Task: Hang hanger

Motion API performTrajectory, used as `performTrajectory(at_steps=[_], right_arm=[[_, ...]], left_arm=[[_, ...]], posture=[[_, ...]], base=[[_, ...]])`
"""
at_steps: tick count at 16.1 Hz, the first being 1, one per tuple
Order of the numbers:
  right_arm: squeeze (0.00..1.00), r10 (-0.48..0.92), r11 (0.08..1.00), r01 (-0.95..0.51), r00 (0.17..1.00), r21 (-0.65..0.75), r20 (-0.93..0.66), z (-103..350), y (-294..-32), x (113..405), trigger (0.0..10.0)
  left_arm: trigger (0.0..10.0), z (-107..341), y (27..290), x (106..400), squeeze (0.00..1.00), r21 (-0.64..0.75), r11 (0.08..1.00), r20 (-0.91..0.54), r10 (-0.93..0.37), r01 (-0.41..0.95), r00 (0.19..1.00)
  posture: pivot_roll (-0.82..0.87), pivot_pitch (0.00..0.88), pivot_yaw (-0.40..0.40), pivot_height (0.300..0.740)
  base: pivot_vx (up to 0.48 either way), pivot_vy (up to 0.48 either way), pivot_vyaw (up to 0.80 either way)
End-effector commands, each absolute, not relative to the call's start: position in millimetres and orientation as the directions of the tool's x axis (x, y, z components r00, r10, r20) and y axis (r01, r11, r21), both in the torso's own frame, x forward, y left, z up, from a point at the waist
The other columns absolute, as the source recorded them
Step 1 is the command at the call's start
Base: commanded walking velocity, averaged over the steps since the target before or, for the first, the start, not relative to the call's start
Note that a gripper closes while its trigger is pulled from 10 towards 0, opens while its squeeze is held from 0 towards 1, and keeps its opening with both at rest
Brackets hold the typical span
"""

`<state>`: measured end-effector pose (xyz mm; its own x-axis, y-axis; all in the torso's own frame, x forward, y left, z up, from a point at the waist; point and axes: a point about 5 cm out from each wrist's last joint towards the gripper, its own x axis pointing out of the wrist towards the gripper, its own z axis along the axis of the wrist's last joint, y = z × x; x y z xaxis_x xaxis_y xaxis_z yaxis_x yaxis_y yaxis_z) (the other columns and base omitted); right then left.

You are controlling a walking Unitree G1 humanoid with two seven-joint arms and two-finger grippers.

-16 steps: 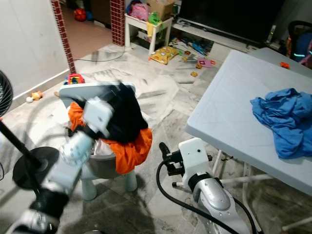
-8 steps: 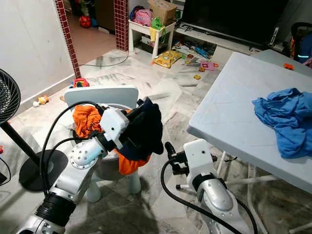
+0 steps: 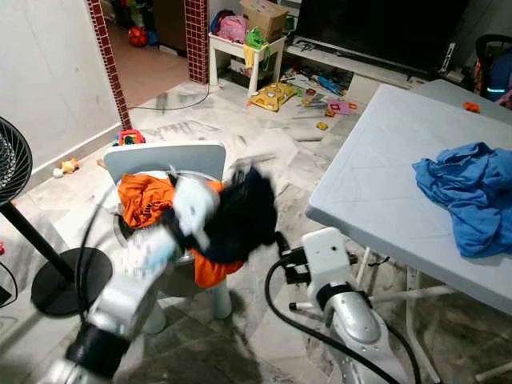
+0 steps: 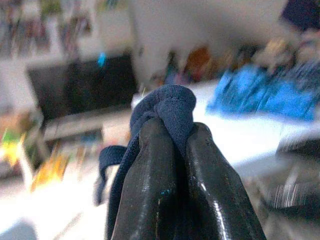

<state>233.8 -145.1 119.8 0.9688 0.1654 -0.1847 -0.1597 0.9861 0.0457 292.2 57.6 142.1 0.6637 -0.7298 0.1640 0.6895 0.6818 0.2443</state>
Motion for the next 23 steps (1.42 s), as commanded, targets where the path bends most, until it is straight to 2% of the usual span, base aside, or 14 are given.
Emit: performTrajectory(at_steps=[1,3,4,7,9,11,12,13,14,15,16,17,19,23], right_arm=[[0.00,0.132,0.991,-0.127,0.974,0.039,-0.183,120,-150,235,10.0],[0.00,0.131,0.991,-0.125,0.973,0.041,-0.189,117,-150,232,10.0],[0.00,0.130,0.991,-0.124,0.973,0.042,-0.193,115,-149,230,10.0],[0.00,0.130,0.991,-0.124,0.972,0.043,-0.195,114,-149,230,10.0],[0.00,0.129,0.992,-0.123,0.972,0.041,-0.195,114,-150,230,10.0],[0.00,0.128,0.992,-0.123,0.971,0.038,-0.200,114,-150,229,10.0],[0.00,0.130,0.991,-0.126,0.970,0.037,-0.203,113,-150,227,10.0],[0.00,0.133,0.991,-0.129,0.969,0.034,-0.207,113,-149,226,10.0],[0.00,0.134,0.991,-0.130,0.968,0.031,-0.211,112,-150,225,10.0],[0.00,0.134,0.991,-0.130,0.968,0.030,-0.212,112,-150,224,10.0],[0.00,0.133,0.991,-0.129,0.968,0.029,-0.213,112,-151,225,10.0],[0.00,0.134,0.991,-0.131,0.968,0.029,-0.214,112,-150,226,10.0],[0.00,0.142,0.990,-0.140,0.966,0.027,-0.216,111,-148,226,10.0],[0.00,0.136,0.991,-0.135,0.968,0.021,-0.210,112,-149,226,10.0]], left_arm=[[0.0,128,66,295,0.00,0.231,0.724,0.097,-0.681,0.650,0.726],[0.0,112,95,305,0.00,0.166,0.869,0.026,-0.476,0.466,0.879],[1.7,101,120,314,0.00,0.167,0.941,-0.045,-0.292,0.295,0.955],[1.1,94,150,323,0.00,0.174,0.979,-0.112,-0.083,0.102,0.990],[1.9,105,159,329,0.00,0.250,0.968,-0.041,0.015,-0.004,0.999],[7.6,103,167,334,0.00,0.293,0.949,-0.065,0.143,-0.118,0.988],[7.9,100,171,335,0.00,0.311,0.934,-0.085,0.209,-0.173,0.974],[9.3,98,175,336,0.00,0.313,0.925,-0.102,0.260,-0.217,0.960],[7.5,102,176,338,0.00,0.287,0.931,-0.082,0.258,-0.225,0.963],[7.3,104,176,339,0.00,0.281,0.932,-0.071,0.258,-0.229,0.964],[7.6,112,179,344,0.00,0.298,0.920,-0.030,0.275,-0.254,0.961],[9.8,134,176,353,0.00,0.362,0.890,0.104,0.258,-0.278,0.961],[10.0,155,154,360,0.00,0.338,0.920,0.194,0.140,-0.200,0.971],[10.0,164,103,349,0.00,0.241,0.963,0.222,-0.174,0.119,0.959]], posture=[[0.05,0.000,-0.094,0.740],[0.05,0.000,-0.092,0.740],[0.05,0.000,-0.092,0.740],[0.06,0.000,-0.098,0.740],[0.06,0.000,-0.101,0.740],[0.05,0.000,-0.104,0.740],[0.05,0.000,-0.106,0.740],[0.05,0.000,-0.108,0.740],[0.05,0.000,-0.111,0.740],[0.05,0.000,-0.112,0.740],[0.05,0.000,-0.114,0.740],[0.05,0.000,-0.119,0.740],[0.05,0.000,-0.122,0.740],[0.05,0.000,-0.121,0.740]], base=[[0.000,0.000,0.00],[0.000,0.000,0.00],[0.000,0.000,0.00],[0.000,0.000,0.00],[0.000,0.000,0.00],[0.000,0.000,0.00],[0.000,0.000,0.00],[0.000,0.000,0.00],[0.000,0.000,0.00],[0.000,0.000,0.00],[0.000,0.000,0.00],[0.000,0.000,0.00],[0.000,0.000,0.00],[0.000,0.000,0.00]])
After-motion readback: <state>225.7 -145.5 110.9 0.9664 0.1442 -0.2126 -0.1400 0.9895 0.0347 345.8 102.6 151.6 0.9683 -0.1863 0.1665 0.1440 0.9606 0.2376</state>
